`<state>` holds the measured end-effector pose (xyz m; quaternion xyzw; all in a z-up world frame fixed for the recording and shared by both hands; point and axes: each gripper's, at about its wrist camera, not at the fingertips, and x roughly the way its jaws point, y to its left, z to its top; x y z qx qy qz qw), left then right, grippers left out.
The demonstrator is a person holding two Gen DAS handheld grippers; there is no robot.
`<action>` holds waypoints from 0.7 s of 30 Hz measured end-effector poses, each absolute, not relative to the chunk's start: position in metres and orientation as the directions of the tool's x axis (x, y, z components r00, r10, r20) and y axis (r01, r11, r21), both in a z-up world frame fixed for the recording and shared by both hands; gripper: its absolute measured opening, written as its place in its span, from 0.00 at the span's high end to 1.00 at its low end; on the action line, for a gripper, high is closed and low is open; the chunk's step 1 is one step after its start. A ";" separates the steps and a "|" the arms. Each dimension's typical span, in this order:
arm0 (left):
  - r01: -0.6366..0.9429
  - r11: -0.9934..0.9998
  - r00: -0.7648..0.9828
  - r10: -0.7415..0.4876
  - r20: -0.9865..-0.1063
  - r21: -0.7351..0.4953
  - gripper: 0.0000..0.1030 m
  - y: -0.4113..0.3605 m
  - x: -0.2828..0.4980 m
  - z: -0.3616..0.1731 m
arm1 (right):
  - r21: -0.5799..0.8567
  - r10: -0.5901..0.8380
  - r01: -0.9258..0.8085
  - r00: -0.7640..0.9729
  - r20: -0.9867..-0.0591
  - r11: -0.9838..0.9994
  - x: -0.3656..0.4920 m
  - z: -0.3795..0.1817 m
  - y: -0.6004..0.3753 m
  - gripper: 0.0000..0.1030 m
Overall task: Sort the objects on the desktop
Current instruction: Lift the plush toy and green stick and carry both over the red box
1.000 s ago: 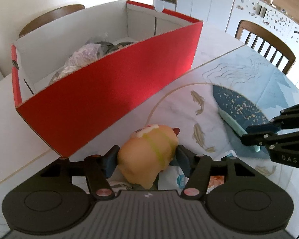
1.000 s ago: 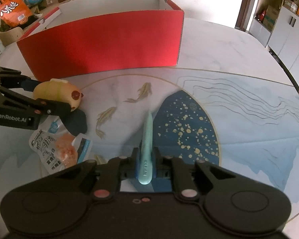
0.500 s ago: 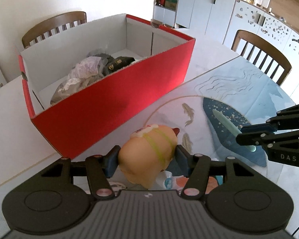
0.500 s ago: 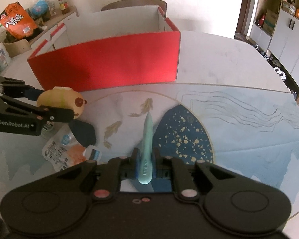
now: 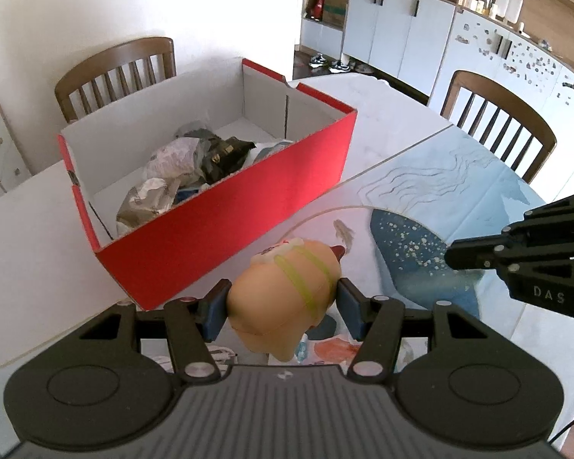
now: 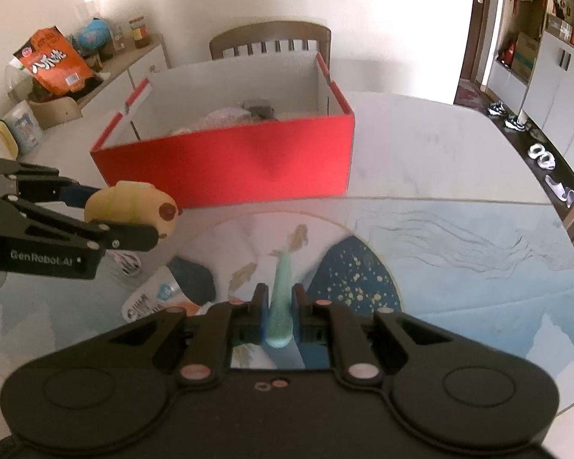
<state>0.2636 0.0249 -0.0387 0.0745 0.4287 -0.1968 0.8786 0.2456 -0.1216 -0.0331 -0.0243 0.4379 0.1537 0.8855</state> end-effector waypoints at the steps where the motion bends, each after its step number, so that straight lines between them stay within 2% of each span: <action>1: 0.406 0.913 0.557 -0.279 -0.782 -0.037 0.43 0.025 0.262 -0.036 | 0.094 0.256 -0.297 0.572 -0.780 0.950 0.245 -0.029 -0.121 1.00; 5: 0.386 0.921 0.558 -0.281 -0.781 -0.055 0.43 0.028 0.258 -0.031 | 0.086 0.264 -0.315 0.584 -0.768 0.945 0.244 -0.016 -0.117 1.00; 10: 0.372 0.926 0.549 -0.278 -0.789 -0.067 0.43 0.036 0.253 -0.036 | 0.059 0.235 -0.313 0.564 -0.792 0.948 0.249 -0.028 -0.119 1.00; 13: 0.362 0.929 0.543 -0.277 -0.793 -0.076 0.43 0.041 0.251 -0.041 | 0.056 0.226 -0.309 0.547 -0.806 0.950 0.248 -0.038 -0.128 0.95; 15: 0.360 0.929 0.537 -0.276 -0.797 -0.079 0.43 0.042 0.250 -0.045 | 0.047 0.216 -0.307 0.544 -0.811 0.950 0.245 -0.043 -0.133 0.85; 19: 0.366 0.927 0.523 -0.278 -0.806 -0.082 0.43 0.041 0.247 -0.052 | 0.036 0.199 -0.305 0.523 -0.829 0.952 0.242 -0.058 -0.139 0.83; 21: 0.369 0.925 0.517 -0.283 -0.808 -0.088 0.43 0.040 0.246 -0.055 | 0.036 0.193 -0.302 0.509 -0.839 0.953 0.242 -0.066 -0.142 0.78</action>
